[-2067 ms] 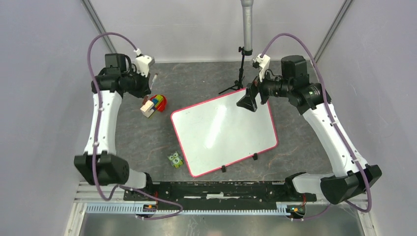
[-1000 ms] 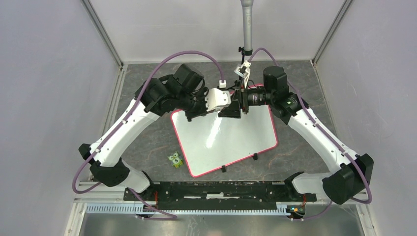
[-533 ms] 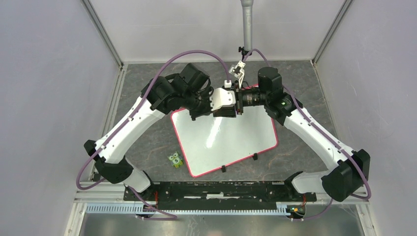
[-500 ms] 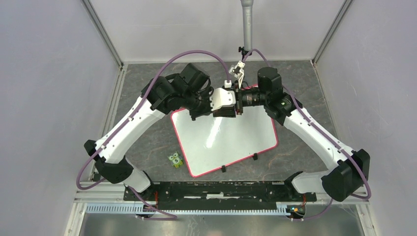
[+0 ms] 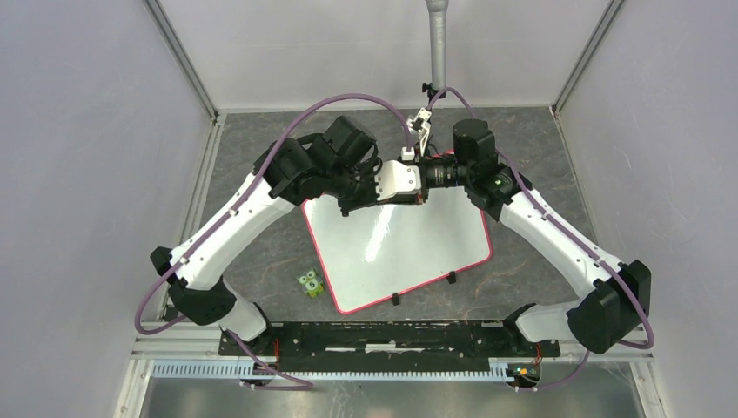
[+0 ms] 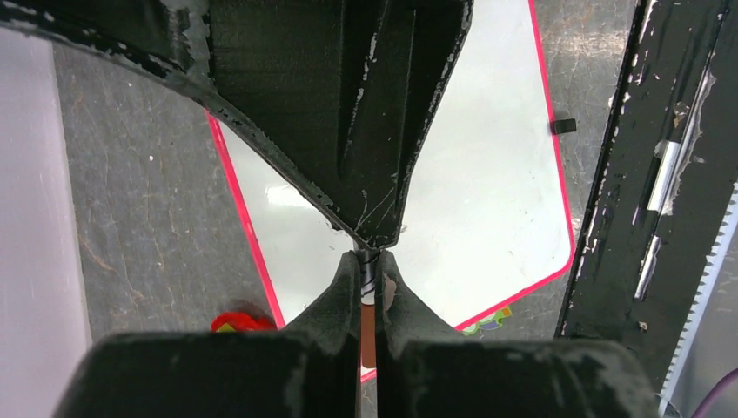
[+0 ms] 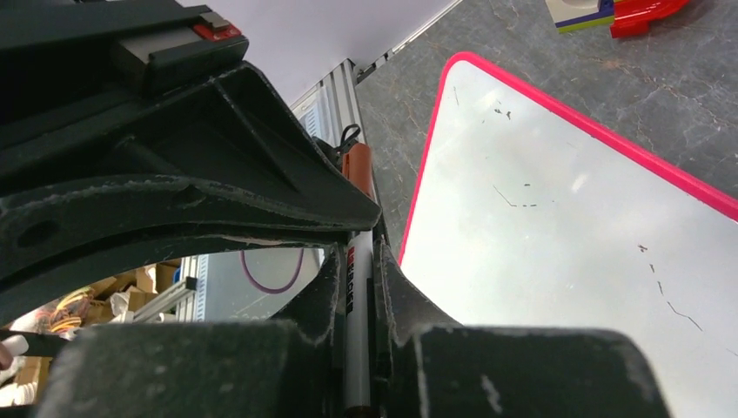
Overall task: Write a sentence on the whiteboard
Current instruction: Pass from the left arm to the right, then pass from the right arm to the left
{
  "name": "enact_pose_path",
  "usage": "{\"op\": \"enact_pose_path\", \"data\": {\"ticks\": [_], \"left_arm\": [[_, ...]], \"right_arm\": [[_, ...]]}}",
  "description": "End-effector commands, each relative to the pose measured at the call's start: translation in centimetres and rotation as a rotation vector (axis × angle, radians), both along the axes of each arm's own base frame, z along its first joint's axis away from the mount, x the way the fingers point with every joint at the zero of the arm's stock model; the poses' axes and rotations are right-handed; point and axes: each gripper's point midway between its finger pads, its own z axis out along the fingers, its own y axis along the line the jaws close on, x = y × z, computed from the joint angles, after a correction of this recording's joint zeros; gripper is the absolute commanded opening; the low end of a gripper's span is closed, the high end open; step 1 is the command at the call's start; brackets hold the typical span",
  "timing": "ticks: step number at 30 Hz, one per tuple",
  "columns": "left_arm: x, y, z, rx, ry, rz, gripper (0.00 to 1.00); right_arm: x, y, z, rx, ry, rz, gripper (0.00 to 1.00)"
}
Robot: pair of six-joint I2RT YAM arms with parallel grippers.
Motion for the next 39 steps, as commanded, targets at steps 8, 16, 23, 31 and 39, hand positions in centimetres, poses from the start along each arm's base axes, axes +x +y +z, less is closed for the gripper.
{"op": "enact_pose_path", "data": {"ticks": [8,16,23,31,39], "left_arm": [[-0.9,1.9,3.3,-0.15,0.053,0.032,0.77],[-0.8,4.7,2.4,-0.291,0.126,0.075,0.8],[-0.4,3.9,2.5,-0.33,0.072,0.035,0.7],[-0.1,2.7,2.7,-0.323,-0.016,-0.01,0.55],[-0.7,1.5,2.6,-0.317,-0.012,-0.062,0.24]], "right_arm": [[0.9,-0.9,1.8,0.034,-0.099,0.014,0.0],[-1.7,-1.8,4.5,0.168,-0.177,0.07,0.0],[-2.5,-1.7,4.7,0.202,-0.13,0.073,0.0],[-3.4,-1.2,4.4,0.205,-0.11,0.093,0.0],[-3.8,-0.9,3.9,0.199,-0.103,0.106,0.0]]}}
